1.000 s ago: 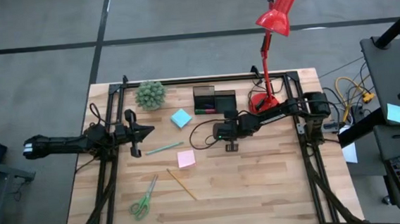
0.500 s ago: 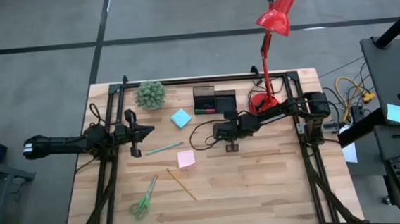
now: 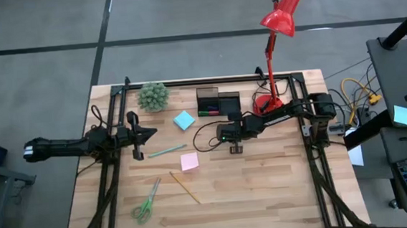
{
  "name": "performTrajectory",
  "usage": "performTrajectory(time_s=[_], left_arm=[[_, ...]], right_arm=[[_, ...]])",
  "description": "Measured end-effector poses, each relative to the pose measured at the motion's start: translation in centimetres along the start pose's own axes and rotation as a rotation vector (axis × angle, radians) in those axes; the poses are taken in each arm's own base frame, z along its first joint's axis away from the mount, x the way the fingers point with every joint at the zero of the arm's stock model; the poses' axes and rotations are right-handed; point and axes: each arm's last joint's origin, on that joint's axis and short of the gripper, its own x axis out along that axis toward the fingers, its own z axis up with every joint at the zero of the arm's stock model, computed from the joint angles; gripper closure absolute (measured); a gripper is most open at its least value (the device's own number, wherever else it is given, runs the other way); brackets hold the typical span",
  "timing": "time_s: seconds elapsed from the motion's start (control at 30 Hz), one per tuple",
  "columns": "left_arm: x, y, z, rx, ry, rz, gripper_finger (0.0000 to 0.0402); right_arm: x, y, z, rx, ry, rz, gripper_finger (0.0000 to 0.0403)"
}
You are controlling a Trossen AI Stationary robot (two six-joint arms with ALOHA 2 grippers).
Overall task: Pick and place office supplies into organizer
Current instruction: Put the top light blue binder clip into the desk organizer
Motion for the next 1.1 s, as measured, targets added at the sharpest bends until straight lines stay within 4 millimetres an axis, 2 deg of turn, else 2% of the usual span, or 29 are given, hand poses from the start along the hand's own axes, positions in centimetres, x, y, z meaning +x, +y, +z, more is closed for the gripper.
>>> performTrajectory(time_s=[0.4,0.6,1.1], left_arm=[[0.0,0.0,0.0,0.000,0.000,0.000,0.0402],[0.0,0.0,0.0,0.000,0.000,0.000,0.0402],[0.0,0.0,0.0,0.000,0.000,0.000,0.0402]], right_arm=[[0.3,-0.9,-0.2,0.014,0.013,-0.003,0.0342],[0.5,-1.3,-0.3,0.023,0.015,0.060,0.0342],[0.5,-1.3,-0.3,0.039,0.015,0.059,0.0345]])
